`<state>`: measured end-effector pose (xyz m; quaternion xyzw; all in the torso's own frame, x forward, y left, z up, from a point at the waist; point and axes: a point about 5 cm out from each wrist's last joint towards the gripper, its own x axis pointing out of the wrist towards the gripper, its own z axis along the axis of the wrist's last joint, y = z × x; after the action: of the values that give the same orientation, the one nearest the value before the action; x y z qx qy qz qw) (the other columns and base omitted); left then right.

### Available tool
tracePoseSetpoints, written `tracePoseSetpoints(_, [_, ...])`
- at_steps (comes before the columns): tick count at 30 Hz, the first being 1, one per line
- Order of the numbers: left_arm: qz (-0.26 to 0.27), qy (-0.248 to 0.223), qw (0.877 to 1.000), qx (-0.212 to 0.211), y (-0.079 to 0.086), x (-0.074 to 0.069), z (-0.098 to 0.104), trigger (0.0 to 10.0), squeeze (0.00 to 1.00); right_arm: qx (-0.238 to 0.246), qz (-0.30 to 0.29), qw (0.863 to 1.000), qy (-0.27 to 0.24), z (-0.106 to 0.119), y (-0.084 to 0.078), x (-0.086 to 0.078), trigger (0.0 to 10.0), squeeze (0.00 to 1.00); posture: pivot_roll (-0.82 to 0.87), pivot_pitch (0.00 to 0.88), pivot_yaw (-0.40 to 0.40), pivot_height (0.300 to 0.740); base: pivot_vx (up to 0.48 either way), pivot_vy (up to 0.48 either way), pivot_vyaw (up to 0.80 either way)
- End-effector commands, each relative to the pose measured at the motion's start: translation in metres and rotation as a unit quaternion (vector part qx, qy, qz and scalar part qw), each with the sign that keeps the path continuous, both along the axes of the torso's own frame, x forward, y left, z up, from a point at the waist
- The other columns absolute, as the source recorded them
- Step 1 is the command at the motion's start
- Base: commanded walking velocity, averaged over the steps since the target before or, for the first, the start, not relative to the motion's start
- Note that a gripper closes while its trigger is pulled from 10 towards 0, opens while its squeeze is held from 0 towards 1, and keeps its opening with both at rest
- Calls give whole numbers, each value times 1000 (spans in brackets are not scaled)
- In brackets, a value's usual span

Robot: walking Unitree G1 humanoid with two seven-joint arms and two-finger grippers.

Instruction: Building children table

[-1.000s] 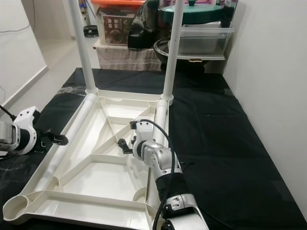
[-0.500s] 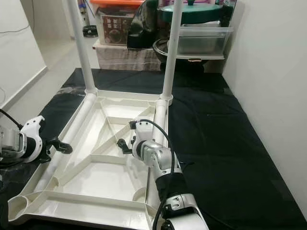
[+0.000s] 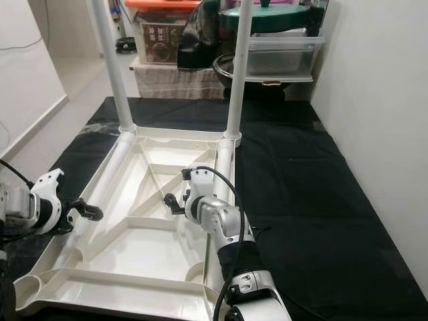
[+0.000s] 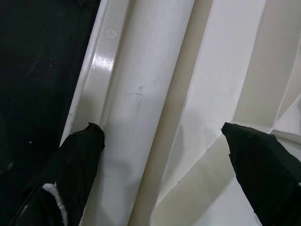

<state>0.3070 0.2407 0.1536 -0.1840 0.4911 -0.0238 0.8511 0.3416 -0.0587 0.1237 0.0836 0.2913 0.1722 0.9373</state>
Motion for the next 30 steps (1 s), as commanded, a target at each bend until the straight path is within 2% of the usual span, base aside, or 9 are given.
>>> tracePoseSetpoints(1, [6, 50, 999, -5, -2, -8, -25, 10000, 0, 3, 4, 1000, 17, -5, 4, -4, 10000, 0, 66, 0, -5, 740, 0, 0, 0])
tracePoseSetpoints(13, [41, 44, 997, -46, -6, -9, -56, 10000, 0, -6, -1, 1000, 16, -4, -3, -3, 10000, 0, 24, 0, -18, 740, 0, 0, 0])
tracePoseSetpoints(30, [77, 14, 992, -103, -13, -8, -71, 10000, 0, -12, 1, 1000, 14, -4, -2, -4, 10000, 0, 5, 0, -32, 740, 0, 0, 0])
